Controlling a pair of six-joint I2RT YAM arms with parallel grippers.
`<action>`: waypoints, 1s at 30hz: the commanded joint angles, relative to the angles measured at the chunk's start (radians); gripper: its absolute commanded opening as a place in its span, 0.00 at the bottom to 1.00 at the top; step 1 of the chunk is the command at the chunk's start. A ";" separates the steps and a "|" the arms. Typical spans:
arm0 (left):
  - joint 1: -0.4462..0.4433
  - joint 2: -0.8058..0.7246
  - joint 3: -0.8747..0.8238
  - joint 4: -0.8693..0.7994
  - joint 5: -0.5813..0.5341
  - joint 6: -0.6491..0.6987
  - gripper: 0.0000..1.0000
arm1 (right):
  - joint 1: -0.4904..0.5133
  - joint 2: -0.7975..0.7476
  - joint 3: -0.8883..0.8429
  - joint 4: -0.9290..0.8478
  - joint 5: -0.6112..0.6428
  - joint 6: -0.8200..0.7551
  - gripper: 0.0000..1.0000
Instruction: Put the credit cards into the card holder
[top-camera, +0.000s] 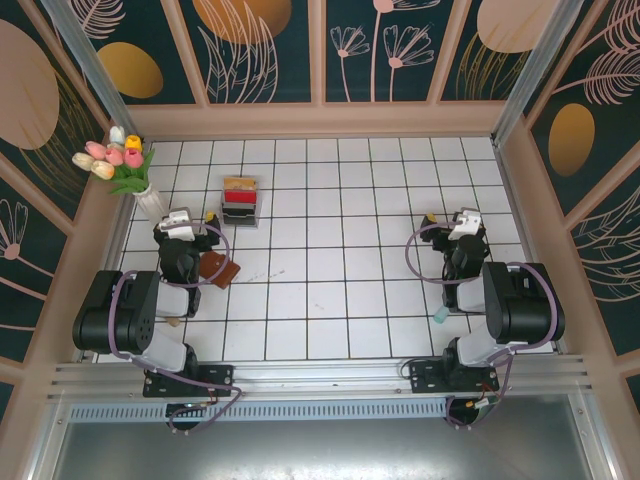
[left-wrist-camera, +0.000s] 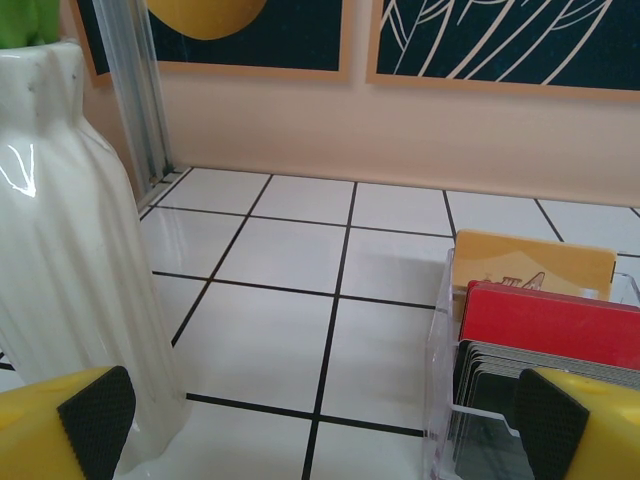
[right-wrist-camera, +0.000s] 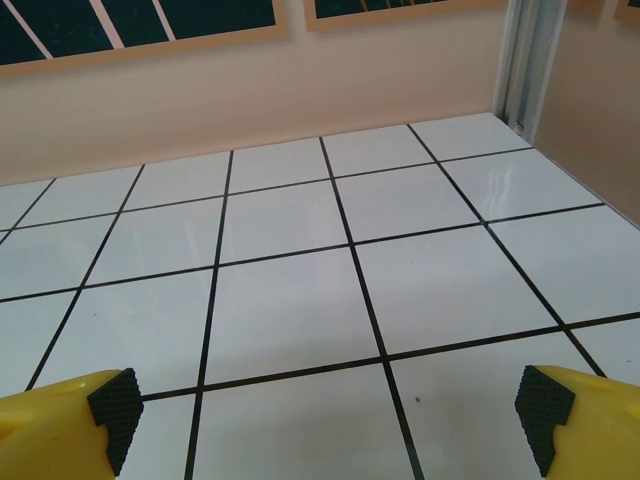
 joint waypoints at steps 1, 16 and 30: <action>0.004 -0.027 -0.033 0.070 0.052 0.029 0.99 | -0.001 -0.006 0.013 0.011 -0.065 -0.016 0.99; 0.004 -0.429 0.122 -0.600 0.040 -0.195 0.99 | 0.011 -0.325 0.334 -0.931 -0.122 0.240 0.99; 0.003 -0.066 0.543 -1.011 0.350 -0.368 0.86 | 0.074 -0.299 0.456 -1.055 -0.409 0.401 0.99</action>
